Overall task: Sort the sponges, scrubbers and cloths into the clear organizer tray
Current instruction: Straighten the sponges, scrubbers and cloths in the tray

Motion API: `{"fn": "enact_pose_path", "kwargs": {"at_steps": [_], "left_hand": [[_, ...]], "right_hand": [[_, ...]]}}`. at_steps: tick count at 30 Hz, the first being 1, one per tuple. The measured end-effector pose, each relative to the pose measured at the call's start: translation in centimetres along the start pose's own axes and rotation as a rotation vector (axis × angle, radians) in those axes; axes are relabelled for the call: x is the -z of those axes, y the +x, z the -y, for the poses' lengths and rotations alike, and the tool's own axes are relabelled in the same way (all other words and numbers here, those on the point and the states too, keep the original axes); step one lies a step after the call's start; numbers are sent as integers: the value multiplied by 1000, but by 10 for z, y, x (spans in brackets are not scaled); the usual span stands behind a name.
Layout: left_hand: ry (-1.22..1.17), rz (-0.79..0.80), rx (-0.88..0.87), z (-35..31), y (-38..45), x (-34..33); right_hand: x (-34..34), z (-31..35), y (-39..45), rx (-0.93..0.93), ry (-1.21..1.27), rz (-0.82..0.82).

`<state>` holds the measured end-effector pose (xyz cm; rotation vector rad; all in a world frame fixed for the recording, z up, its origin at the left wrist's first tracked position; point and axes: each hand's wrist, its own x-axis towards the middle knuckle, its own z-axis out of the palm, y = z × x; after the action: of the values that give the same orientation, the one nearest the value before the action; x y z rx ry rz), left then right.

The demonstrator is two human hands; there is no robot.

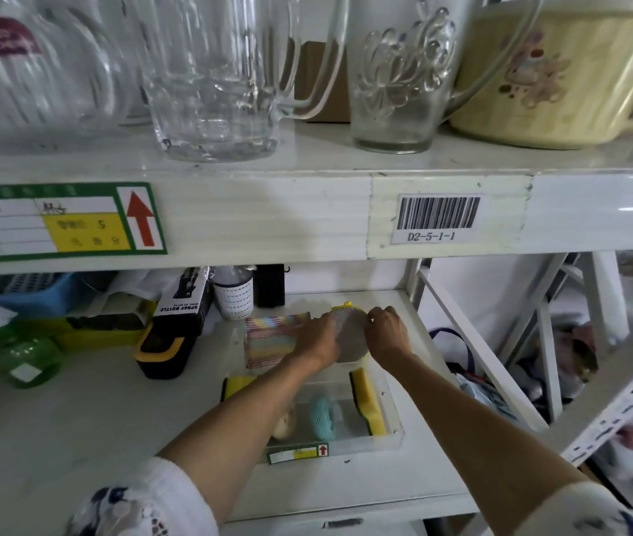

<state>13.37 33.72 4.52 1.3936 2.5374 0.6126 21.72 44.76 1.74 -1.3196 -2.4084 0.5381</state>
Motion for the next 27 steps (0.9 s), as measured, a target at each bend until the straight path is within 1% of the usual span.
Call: {"fn": "enact_pose_path", "kwargs": {"at_steps": [7,11,14,17,19,22,24,27], "left_hand": [[-34,-5,1,-1,0,3],[-74,-37,-5,0,-1,10],[-170,-98,-31,11,-3,22],[-298,-211,-24,32,-12,39],[-351,-282,3,53,-21,50],[-387,-350,88,88,-35,62],[-409,-353,172,109,-46,65],[-438,-306,315,139,-59,57]], "right_hand": [[4,-2,-3,1,31,28],[10,-3,-5,15,45,10],[16,-6,-7,12,83,-37],[20,-14,-12,-45,99,-68],[21,-19,-18,-86,63,-53],[15,-29,-25,-134,-4,65],[9,-34,-28,-155,-17,145],[6,-34,-40,-153,-33,211]]}}
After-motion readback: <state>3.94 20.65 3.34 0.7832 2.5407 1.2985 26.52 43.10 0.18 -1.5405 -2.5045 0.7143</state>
